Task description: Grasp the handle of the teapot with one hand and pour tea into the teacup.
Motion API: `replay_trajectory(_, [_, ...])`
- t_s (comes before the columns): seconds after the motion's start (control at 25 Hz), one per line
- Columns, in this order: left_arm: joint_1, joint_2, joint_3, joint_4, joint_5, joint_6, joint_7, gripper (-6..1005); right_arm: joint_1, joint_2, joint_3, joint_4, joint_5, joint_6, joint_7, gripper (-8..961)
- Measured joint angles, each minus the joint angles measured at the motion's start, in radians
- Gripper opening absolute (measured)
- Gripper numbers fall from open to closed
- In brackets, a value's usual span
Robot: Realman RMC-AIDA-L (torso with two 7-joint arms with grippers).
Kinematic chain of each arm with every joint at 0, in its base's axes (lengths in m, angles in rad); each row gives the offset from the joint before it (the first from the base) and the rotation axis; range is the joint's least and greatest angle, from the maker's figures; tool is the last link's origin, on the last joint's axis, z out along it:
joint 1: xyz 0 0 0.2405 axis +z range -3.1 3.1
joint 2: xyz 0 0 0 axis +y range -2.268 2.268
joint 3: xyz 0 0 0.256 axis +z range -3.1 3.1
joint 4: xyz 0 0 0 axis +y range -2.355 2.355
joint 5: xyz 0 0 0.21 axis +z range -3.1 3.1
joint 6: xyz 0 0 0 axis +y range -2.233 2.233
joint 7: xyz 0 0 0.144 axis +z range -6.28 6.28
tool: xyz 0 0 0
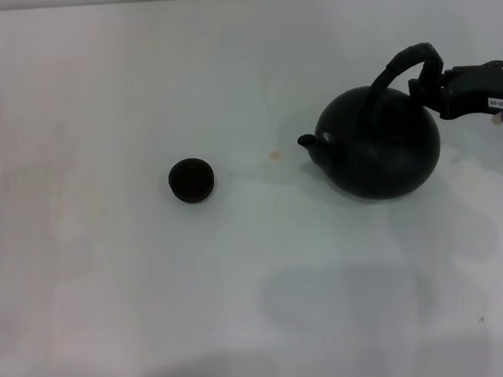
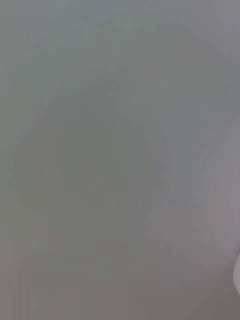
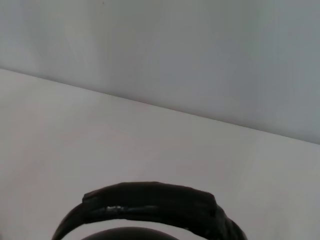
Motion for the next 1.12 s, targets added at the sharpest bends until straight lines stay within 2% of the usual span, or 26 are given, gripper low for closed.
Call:
replay_trajectory(0.12, [0.003, 0.000, 0.000, 0.000, 0.000, 0.000, 0.000, 888, 0.000, 0.000, 0.002, -0.002, 0.001, -0.001, 0.000, 276])
replay_trajectory(0.56, [0.006, -0.002, 0.000, 0.000, 0.000, -0.002, 0.000, 888, -0.005, -0.001, 0.006, -0.016, 0.005, -0.002, -0.004, 403])
replay_trajectory(0.84, [0.005, -0.002, 0.000, 0.000, 0.000, -0.002, 0.000, 888, -0.011, -0.002, 0.008, -0.025, 0.008, -0.005, -0.008, 543])
replay_trajectory(1.0, [0.006, -0.002, 0.000, 0.000, 0.000, -0.003, 0.000, 888, -0.012, -0.002, 0.052, -0.027, 0.015, -0.060, -0.008, 623])
replay_trajectory(1.08, [0.005, -0.002, 0.000, 0.000, 0.000, -0.003, 0.000, 888, -0.010, -0.002, 0.076, -0.027, 0.019, -0.093, -0.008, 806])
replay_trajectory(1.12, [0.005, -0.001, 0.000, 0.000, 0.000, -0.003, 0.000, 888, -0.009, -0.002, 0.086, -0.027, 0.021, -0.106, -0.008, 808])
